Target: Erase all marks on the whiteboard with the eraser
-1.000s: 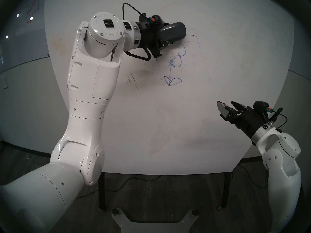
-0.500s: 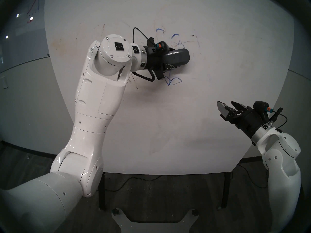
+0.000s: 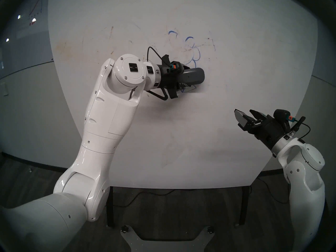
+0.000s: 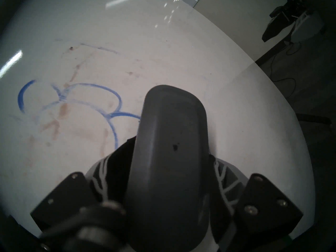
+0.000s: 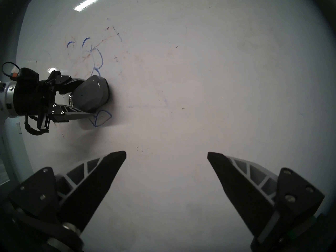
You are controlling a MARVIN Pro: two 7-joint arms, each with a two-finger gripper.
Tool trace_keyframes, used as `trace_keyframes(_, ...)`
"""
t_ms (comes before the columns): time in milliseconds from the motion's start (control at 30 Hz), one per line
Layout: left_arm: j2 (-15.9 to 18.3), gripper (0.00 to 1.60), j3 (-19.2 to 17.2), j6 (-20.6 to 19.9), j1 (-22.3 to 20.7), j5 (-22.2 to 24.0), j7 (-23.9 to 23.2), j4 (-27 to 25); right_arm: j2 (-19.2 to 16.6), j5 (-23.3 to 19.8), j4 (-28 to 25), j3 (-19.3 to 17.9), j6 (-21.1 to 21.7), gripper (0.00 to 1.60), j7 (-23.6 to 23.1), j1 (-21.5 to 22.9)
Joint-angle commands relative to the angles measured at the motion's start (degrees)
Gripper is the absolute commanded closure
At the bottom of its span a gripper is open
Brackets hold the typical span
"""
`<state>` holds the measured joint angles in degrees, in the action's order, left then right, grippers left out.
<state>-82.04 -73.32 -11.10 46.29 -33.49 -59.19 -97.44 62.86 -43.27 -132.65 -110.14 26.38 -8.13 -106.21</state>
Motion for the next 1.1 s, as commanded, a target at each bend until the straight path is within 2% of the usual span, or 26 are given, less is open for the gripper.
trace_keyframes(0,3.4,1.6,-1.8,-0.6,0.7,-5.4,5.0,6.2,-0.1,0.0,-0.9,0.0,-0.1,0.0,-0.1,0.3)
trace_keyframes(300,3.1,1.6,-3.0,0.6,-1.9,-5.3,6.3,6.4,-0.1,0.0,-0.9,0.0,-0.1,0.0,-0.1,0.3)
trace_keyframes(567,2.3,1.6,-3.8,2.4,-7.2,-4.7,5.9,8.8,-0.1,0.0,-0.9,0.0,-0.1,0.0,-0.1,0.3)
trace_keyframes(1067,0.3,1.6,-5.8,5.3,-9.1,-4.2,4.4,7.7,-0.1,0.0,-0.8,0.0,-0.1,0.0,-0.2,0.3)
